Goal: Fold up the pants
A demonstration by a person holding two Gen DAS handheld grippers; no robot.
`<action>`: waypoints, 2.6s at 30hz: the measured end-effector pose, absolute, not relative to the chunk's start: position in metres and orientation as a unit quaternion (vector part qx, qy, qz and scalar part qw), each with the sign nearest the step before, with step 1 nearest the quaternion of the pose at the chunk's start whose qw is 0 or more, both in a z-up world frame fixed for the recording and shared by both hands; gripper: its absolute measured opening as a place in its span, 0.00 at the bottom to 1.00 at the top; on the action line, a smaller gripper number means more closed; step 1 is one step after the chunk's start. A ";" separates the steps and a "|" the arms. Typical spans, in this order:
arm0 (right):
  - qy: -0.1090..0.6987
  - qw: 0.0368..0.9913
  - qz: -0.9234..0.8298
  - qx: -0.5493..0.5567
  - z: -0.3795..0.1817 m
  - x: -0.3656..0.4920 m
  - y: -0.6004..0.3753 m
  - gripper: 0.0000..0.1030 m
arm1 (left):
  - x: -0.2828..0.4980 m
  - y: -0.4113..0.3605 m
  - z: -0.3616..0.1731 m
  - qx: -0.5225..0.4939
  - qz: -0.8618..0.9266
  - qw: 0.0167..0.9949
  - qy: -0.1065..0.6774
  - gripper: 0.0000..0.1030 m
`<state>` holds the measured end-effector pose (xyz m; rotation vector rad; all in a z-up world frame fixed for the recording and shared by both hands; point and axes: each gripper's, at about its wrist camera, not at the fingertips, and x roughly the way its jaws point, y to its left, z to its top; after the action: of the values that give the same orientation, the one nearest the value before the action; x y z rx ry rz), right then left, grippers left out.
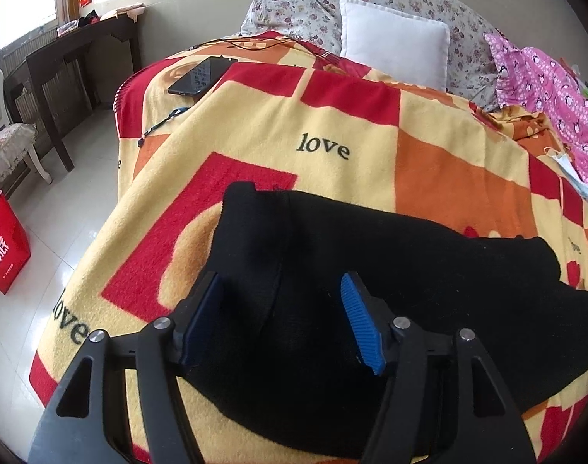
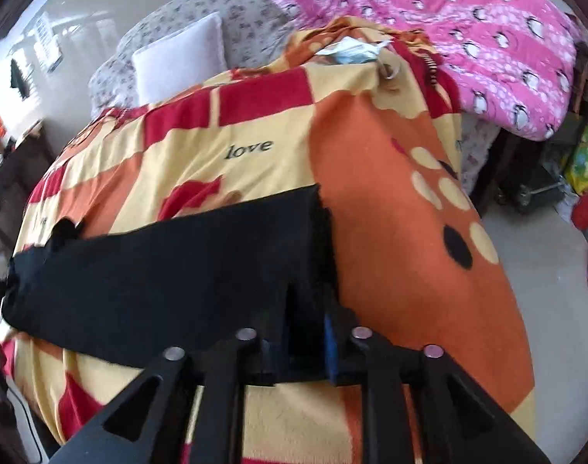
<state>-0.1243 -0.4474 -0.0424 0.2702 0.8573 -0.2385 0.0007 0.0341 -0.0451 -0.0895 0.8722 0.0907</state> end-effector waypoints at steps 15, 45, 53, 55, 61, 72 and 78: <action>0.395 0.899 0.178 0.063 -0.017 -0.010 -0.241 0.53 | 0.001 0.087 -0.031 -0.090 0.090 0.903 0.410 0.62; 0.381 0.896 0.226 0.013 -0.008 -0.037 -0.191 0.37 | -0.008 0.061 -0.020 -0.062 0.071 0.915 0.392 0.70; 0.413 0.883 0.225 -0.002 -0.040 -0.043 -0.167 0.37 | -0.011 0.036 -0.041 -0.043 0.066 0.910 0.407 0.72; 0.415 0.885 0.211 -0.014 -0.047 -0.041 -0.162 0.39 | -0.008 0.033 -0.049 -0.032 0.071 0.907 0.413 0.73; 0.417 0.885 0.205 -0.024 -0.051 -0.040 -0.160 0.43 | -0.012 0.030 -0.046 -0.031 0.071 0.908 0.411 0.75; 0.398 0.903 0.160 0.007 -0.028 -0.062 -0.226 0.51 | -0.024 0.000 -0.033 -0.041 0.027 0.913 0.405 0.77; 0.432 0.892 0.131 0.013 -0.052 -0.061 -0.251 0.52 | -0.020 -0.022 -0.048 -0.005 0.026 0.912 0.410 0.82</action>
<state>-0.0609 -0.2512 -0.0523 0.0279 0.8968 0.2715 -0.0203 -0.0218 -0.0481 -0.0110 0.8453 0.0534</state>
